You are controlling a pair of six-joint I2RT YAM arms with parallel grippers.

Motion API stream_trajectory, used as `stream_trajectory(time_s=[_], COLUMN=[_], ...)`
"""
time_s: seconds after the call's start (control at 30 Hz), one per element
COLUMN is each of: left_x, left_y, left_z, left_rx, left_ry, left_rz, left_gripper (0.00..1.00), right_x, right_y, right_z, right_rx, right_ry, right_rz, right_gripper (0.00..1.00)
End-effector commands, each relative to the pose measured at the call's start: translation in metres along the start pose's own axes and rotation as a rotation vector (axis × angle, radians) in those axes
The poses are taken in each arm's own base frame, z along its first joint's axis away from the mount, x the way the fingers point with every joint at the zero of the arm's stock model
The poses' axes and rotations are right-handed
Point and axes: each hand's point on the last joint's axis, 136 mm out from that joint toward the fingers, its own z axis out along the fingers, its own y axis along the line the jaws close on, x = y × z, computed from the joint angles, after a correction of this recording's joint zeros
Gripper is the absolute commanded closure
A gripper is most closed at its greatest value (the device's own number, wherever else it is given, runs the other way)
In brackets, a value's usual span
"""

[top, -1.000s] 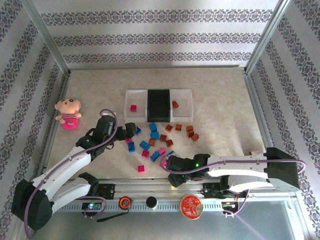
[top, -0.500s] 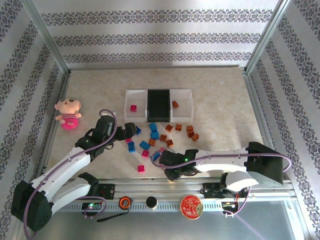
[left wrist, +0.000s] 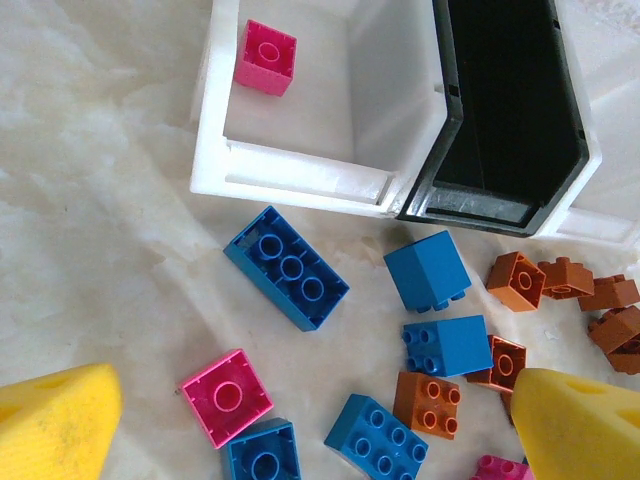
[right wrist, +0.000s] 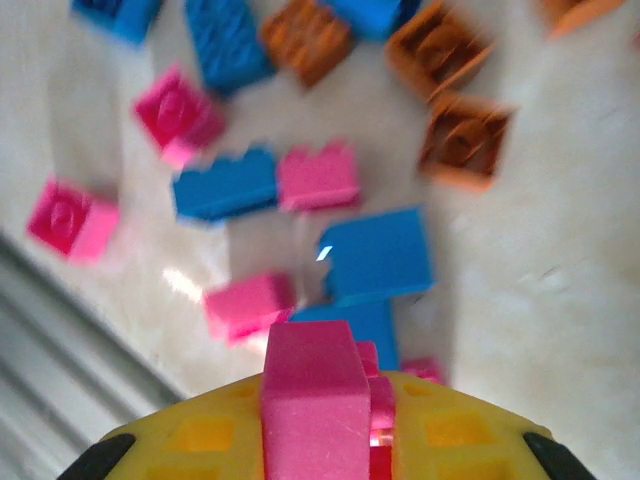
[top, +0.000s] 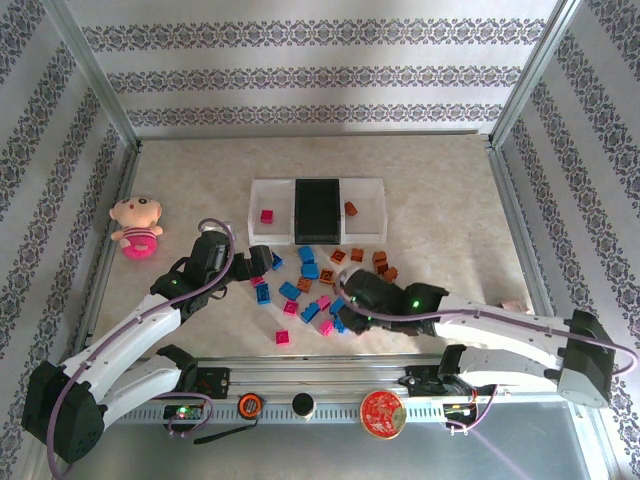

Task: Sort the legos into containers by color
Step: Place the lego in the container.

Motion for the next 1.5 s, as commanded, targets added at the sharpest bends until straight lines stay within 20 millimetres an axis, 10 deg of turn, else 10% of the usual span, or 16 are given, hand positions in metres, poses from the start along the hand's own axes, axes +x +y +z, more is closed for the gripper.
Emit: stream_trajectory(time_s=[0.0, 0.2, 0.5, 0.63, 0.8, 0.97, 1.27, 1.47], left_x=[0.000, 0.004, 0.014, 0.015, 0.013, 0.010, 0.024, 0.031], left_y=[-0.002, -0.001, 0.006, 0.012, 0.017, 0.018, 0.025, 0.027], left_z=[0.001, -0.001, -0.006, -0.011, -0.017, -0.021, -0.023, -0.028], left_rx=[0.013, 0.007, 0.004, -0.020, -0.042, -0.048, -0.065, -0.052], left_ry=[-0.007, 0.010, 0.021, 0.016, -0.009, -0.021, 0.029, 0.038], left_rz=[-0.001, 0.002, -0.007, -0.005, -0.006, -0.004, -0.013, -0.023], left_gripper=[0.00, 0.00, 0.00, 0.00, 0.00, 0.00, 0.00, 0.00], right_x=[-0.063, -0.152, -0.200, -0.216, -0.232, -0.248, -0.292, -0.317], right_y=[-0.023, -0.079, -0.144, -0.115, -0.031, 0.033, 0.024, 0.025], right_z=[-0.019, -0.008, 0.036, 0.034, 0.025, 0.065, 0.144, 0.141], right_rx=[0.054, 0.097, 0.192, 0.125, -0.061, -0.210, -0.153, -0.164], right_ry=[-0.187, -0.319, -0.282, -0.302, -0.349, -0.286, -0.240, -0.285], right_rz=[0.016, 0.158, 0.232, 0.154, -0.014, -0.124, -0.071, -0.045], right_gripper=[0.77, 0.79, 0.81, 0.81, 0.81, 0.81, 0.79, 0.50])
